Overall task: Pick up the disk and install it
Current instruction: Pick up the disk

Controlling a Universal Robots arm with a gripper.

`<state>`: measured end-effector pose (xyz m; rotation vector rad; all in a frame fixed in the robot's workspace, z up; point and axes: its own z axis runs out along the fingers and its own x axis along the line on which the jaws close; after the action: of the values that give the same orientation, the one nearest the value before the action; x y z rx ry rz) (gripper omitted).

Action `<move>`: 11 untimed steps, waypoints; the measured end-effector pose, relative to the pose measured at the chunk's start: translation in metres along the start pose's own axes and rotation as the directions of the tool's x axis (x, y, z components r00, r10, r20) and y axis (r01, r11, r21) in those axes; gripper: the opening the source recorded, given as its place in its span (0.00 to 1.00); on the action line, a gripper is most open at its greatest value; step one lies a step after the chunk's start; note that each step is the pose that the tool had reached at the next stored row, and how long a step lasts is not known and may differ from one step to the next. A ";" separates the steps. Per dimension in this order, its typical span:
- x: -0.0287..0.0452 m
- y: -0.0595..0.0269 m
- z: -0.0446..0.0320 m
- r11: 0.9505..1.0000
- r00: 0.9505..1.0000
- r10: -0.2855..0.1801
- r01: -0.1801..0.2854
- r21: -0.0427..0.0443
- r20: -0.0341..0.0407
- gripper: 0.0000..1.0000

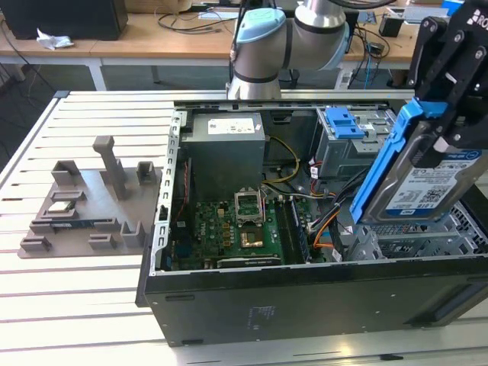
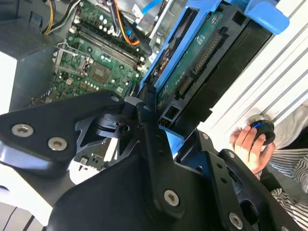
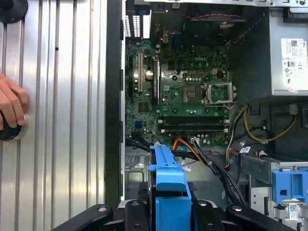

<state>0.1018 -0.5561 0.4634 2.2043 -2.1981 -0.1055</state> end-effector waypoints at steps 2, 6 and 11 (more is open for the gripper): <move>-0.0002 -0.0053 0.0017 1.000 1.000 -0.001 0.001 -0.002 0.000 0.37; -0.0028 -0.0174 0.0061 1.000 1.000 -0.004 0.004 -0.007 0.000 0.37; -0.0069 -0.0359 0.0104 1.000 1.000 -0.009 0.009 -0.012 -0.001 0.37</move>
<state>0.1369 -0.5488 0.4508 2.2073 -2.1819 -0.1178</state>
